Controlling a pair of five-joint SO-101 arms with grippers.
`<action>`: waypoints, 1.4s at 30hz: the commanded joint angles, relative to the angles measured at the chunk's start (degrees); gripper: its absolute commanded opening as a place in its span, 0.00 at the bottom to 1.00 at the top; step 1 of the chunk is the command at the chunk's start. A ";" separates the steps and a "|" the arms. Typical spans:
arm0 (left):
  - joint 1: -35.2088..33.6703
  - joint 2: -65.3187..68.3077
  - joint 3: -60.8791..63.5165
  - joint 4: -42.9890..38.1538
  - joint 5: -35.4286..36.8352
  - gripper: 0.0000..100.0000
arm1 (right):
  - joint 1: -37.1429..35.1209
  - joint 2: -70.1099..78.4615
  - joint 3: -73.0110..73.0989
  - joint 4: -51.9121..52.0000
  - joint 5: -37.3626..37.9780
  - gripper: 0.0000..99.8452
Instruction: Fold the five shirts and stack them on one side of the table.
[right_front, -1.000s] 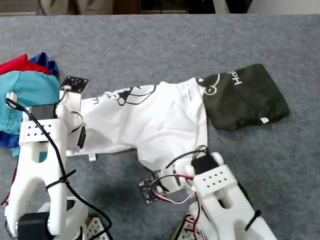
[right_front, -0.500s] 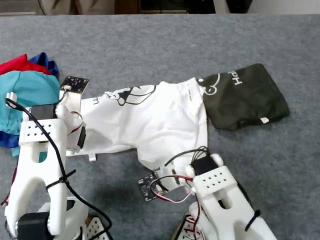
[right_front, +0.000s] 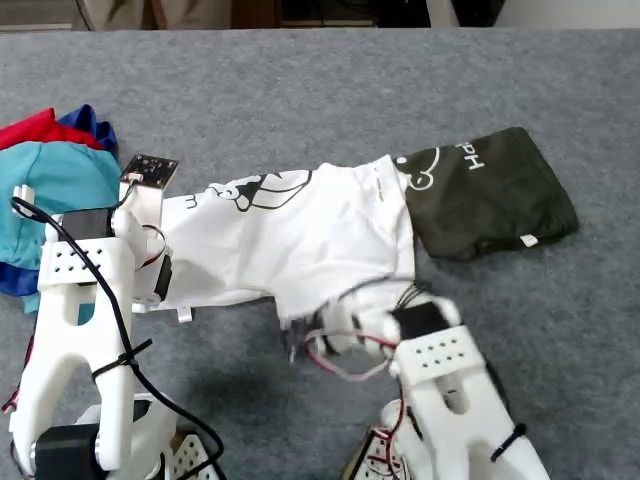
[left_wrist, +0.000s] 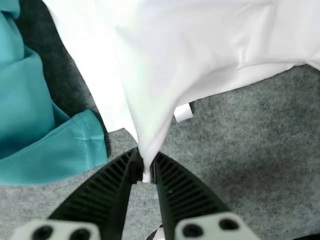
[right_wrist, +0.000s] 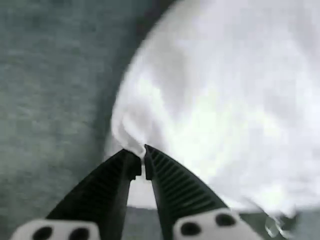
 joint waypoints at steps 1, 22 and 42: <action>-0.53 -1.27 0.62 -3.87 0.26 0.02 | 5.05 -0.66 -12.44 -2.37 -5.27 0.00; -4.40 -6.55 -59.69 8.62 13.45 0.02 | 22.11 -0.22 -73.54 -17.05 -41.05 0.00; -5.19 -40.84 -63.91 15.82 5.63 0.02 | 22.02 -0.66 -89.10 -11.34 -42.02 0.00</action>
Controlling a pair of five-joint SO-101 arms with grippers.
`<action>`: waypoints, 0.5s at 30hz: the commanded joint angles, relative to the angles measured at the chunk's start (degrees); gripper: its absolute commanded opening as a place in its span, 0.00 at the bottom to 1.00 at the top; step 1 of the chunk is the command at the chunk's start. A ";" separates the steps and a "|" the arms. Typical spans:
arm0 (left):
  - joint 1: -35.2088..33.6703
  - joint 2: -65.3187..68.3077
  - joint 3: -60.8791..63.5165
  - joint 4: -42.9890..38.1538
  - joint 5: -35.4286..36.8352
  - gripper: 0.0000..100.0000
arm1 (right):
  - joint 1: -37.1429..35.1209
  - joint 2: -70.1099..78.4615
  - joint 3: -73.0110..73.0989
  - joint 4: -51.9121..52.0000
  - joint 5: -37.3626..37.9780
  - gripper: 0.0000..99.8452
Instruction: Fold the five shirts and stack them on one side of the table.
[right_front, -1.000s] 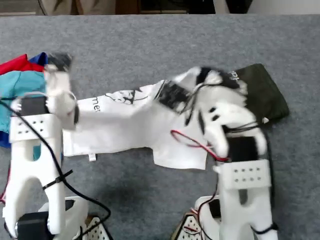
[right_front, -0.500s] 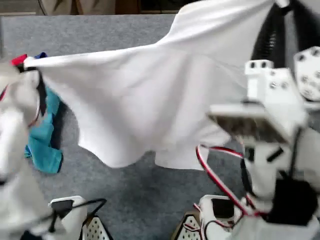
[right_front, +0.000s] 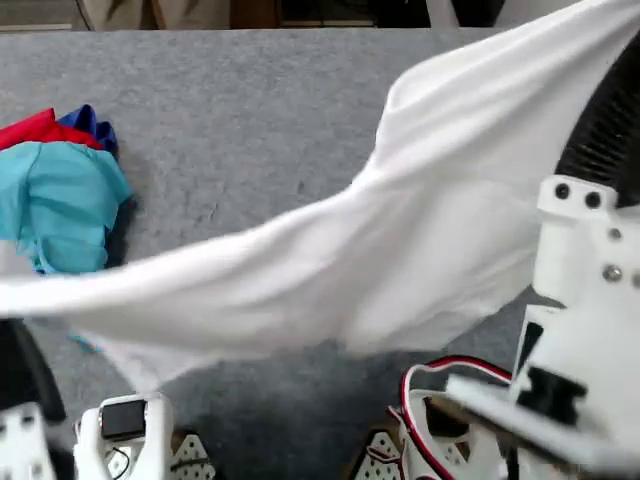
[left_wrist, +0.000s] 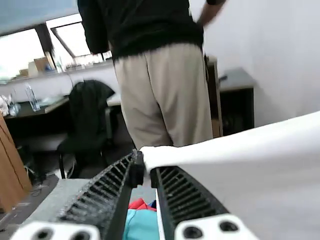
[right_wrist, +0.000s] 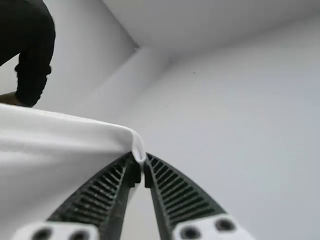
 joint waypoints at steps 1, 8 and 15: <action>-2.11 -2.95 1.93 1.85 -0.53 0.02 | 0.66 0.13 -1.54 3.69 -0.53 0.00; -9.67 -10.77 7.30 1.76 -0.53 0.02 | 0.66 0.13 -4.18 4.13 -0.53 0.00; -9.41 -12.09 27.78 -10.73 -0.26 0.02 | -0.48 0.66 2.68 3.69 0.00 0.00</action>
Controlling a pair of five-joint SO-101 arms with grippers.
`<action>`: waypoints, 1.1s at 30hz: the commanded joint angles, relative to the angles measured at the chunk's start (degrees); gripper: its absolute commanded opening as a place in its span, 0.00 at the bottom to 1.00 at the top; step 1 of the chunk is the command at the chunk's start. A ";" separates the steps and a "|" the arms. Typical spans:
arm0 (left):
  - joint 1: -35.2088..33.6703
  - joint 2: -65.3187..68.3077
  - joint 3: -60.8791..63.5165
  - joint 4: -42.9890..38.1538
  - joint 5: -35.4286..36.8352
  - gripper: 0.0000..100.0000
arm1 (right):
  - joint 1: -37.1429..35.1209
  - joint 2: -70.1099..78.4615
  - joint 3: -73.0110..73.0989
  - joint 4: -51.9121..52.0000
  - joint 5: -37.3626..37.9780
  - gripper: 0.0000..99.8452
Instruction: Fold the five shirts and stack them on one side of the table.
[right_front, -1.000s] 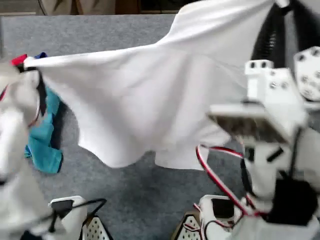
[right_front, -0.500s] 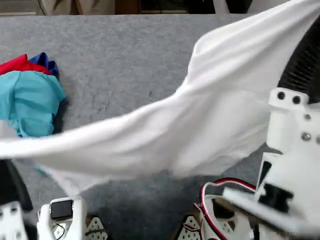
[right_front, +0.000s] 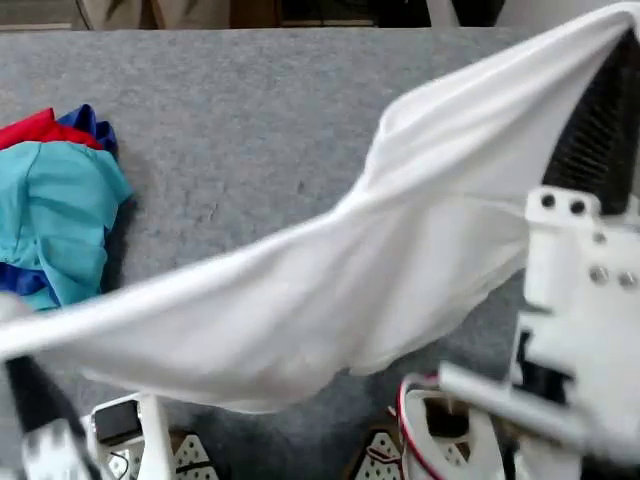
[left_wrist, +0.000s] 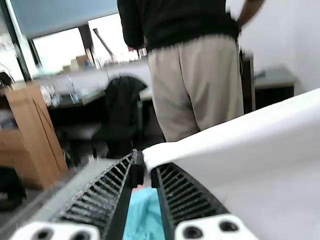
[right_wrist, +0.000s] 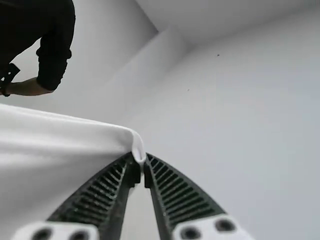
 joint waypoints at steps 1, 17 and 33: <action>-0.62 0.31 13.63 -12.92 -0.09 0.02 | -1.10 0.75 4.62 -2.29 0.00 0.00; 8.53 22.20 74.99 -98.81 -5.27 0.02 | -4.26 40.22 15.25 -33.76 -0.09 0.00; 6.33 61.14 35.08 -85.63 -5.71 0.02 | -7.25 81.19 -47.34 -9.23 0.62 0.00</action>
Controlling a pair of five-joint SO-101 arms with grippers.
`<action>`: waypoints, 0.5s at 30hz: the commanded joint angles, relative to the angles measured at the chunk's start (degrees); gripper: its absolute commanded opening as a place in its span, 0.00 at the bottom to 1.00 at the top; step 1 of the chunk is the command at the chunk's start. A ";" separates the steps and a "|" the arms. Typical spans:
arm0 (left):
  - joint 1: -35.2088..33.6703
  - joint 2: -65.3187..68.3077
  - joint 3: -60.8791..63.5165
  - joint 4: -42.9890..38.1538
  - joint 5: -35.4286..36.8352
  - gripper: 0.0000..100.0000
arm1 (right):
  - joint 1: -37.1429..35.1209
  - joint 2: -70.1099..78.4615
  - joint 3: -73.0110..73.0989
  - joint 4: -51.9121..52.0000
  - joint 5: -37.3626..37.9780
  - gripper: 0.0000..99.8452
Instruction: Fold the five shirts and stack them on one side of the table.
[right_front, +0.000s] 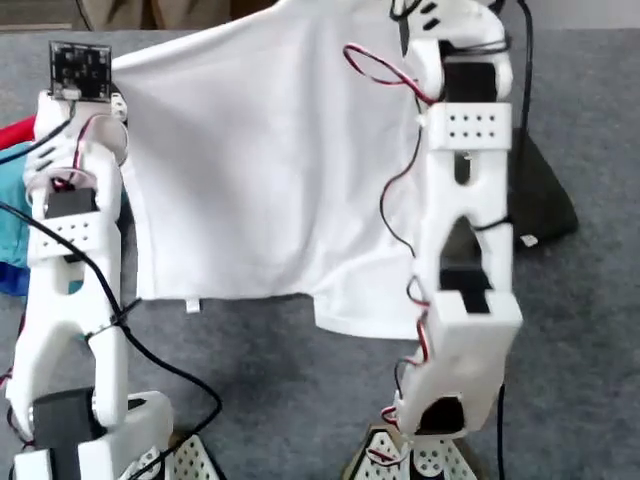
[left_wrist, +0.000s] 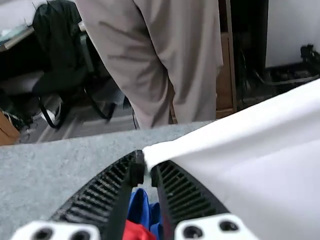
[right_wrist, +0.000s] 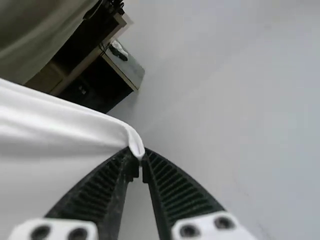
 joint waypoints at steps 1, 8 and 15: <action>-1.32 0.04 -4.40 2.99 -0.44 0.02 | -0.04 4.35 -15.43 7.65 2.02 0.00; -3.87 -1.54 -4.92 10.90 -0.53 0.02 | 0.66 7.34 -33.45 37.63 9.76 0.00; -1.32 -14.20 -3.78 24.53 -3.69 0.02 | 0.13 7.16 -45.85 60.40 13.10 0.00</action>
